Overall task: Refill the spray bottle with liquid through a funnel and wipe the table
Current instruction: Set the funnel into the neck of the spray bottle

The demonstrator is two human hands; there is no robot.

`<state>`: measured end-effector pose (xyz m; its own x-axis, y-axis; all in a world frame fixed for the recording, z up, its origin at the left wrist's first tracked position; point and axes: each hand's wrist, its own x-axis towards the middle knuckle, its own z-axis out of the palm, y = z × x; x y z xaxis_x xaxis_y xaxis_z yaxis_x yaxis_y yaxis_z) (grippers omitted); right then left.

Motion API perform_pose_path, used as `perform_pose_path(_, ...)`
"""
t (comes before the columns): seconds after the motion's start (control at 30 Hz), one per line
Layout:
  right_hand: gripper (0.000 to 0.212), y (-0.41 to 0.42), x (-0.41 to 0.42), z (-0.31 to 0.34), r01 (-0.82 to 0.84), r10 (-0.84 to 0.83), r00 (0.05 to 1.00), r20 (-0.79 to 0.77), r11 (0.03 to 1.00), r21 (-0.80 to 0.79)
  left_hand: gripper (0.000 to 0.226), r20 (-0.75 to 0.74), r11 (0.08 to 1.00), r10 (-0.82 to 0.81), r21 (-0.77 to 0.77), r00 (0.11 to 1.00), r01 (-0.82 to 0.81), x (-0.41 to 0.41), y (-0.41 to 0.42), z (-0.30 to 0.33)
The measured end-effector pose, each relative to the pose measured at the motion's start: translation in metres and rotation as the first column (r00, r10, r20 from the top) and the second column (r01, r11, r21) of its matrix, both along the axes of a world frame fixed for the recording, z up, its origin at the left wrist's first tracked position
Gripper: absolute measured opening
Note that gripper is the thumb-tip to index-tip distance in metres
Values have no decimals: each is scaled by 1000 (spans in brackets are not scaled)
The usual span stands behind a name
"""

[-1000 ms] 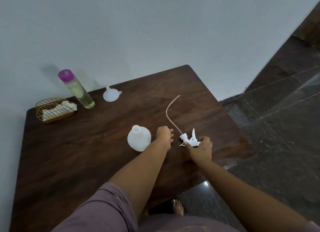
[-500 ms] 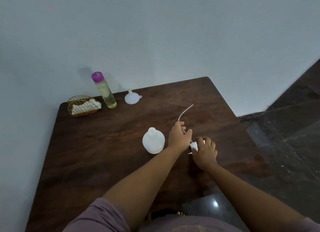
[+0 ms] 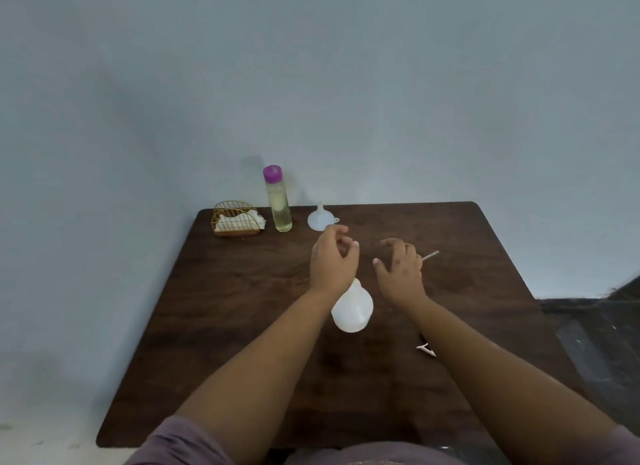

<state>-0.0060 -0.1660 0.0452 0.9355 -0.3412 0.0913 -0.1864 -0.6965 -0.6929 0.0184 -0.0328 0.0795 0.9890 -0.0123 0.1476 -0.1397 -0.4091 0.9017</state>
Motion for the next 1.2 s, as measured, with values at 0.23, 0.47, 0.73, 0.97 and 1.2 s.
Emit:
perform_pose_path(0.23, 40, 23, 72, 13, -139, 139, 989, -39, 990, 7, 28, -137, 989, 142, 69, 980, -133, 49, 65, -19)
perform_pose_path(0.47, 43, 37, 133, -3, -198, 188, 967, -175, 979, -42, 43, -288, 989, 124, 113, 949, -95, 97, 91, -40)
perform_pose_path(0.73, 66, 46, 217, -35, -142, 152, 920, -362, 988, 56, 51, -329, 970, 12, 233, 944, 69, 176, 93, -62)
perform_pose_path(0.97, 61, 59, 279, -54, 7, 68, 919, -388, 982, 189, 55, -377, 984, -55, 134, 925, 114, 201, 89, -87)
perform_pose_path(1.2, 38, 73, 294, -63, 50, 15, 907, -421, 989, 143, 59, -361, 977, -86, 154, 929, 151, 205, 95, -97)
